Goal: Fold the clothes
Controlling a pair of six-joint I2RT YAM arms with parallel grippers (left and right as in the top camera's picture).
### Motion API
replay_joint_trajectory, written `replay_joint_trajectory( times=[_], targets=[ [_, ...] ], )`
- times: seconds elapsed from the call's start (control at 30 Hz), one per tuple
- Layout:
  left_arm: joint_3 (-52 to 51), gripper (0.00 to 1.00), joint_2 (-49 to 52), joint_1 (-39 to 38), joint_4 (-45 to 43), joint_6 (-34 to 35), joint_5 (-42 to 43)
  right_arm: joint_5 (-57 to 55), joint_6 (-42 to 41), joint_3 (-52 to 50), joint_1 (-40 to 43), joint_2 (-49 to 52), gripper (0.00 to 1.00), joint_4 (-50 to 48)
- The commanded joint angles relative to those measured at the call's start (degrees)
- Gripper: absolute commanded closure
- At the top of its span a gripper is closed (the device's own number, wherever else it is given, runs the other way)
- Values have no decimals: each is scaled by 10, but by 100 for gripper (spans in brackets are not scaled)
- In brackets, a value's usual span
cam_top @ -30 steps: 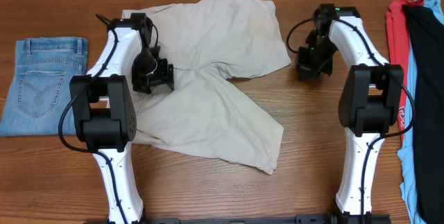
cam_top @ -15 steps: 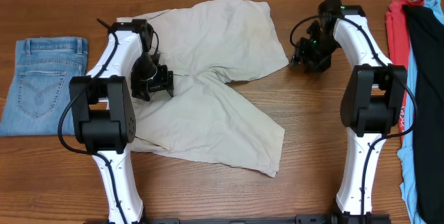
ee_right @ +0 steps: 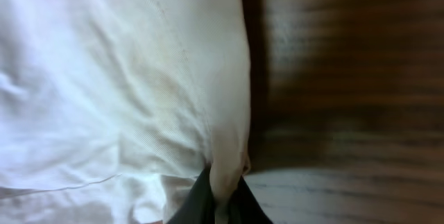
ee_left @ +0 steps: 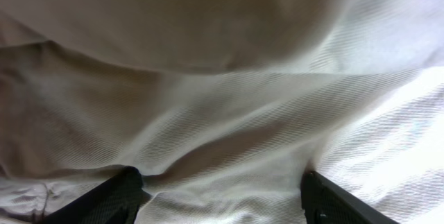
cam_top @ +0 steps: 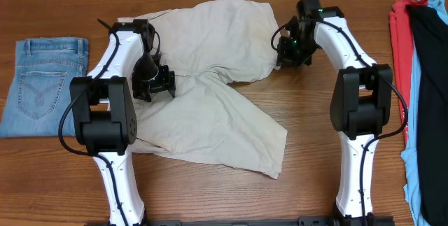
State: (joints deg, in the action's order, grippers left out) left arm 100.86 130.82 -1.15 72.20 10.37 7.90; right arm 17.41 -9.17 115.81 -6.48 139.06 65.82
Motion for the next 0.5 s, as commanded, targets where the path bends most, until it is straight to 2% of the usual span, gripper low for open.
replay_joint_trajectory(
  times=[0.0,0.07,0.13,0.27,0.33,0.4,0.47],
  targets=[
    [-30,23,28,0,1,4,-9,-108,-28,-3,13,-5,96,37],
    [-30,25,28,0,2,4,-9,-211,-83,-3,27,-5,96,81],
    [-30,26,28,0,5,4,-9,-261,-118,-3,45,-5,96,114],
    [-30,28,28,0,6,4,-9,-260,-118,-3,68,-5,96,137],
    [-30,28,28,0,6,4,-9,-251,-110,-3,68,-5,90,137],
    [-30,30,28,0,11,4,-9,-244,-99,-3,68,-5,80,136],
    [-30,34,28,0,20,4,-9,-245,-97,-3,66,-8,79,139]
  ],
)
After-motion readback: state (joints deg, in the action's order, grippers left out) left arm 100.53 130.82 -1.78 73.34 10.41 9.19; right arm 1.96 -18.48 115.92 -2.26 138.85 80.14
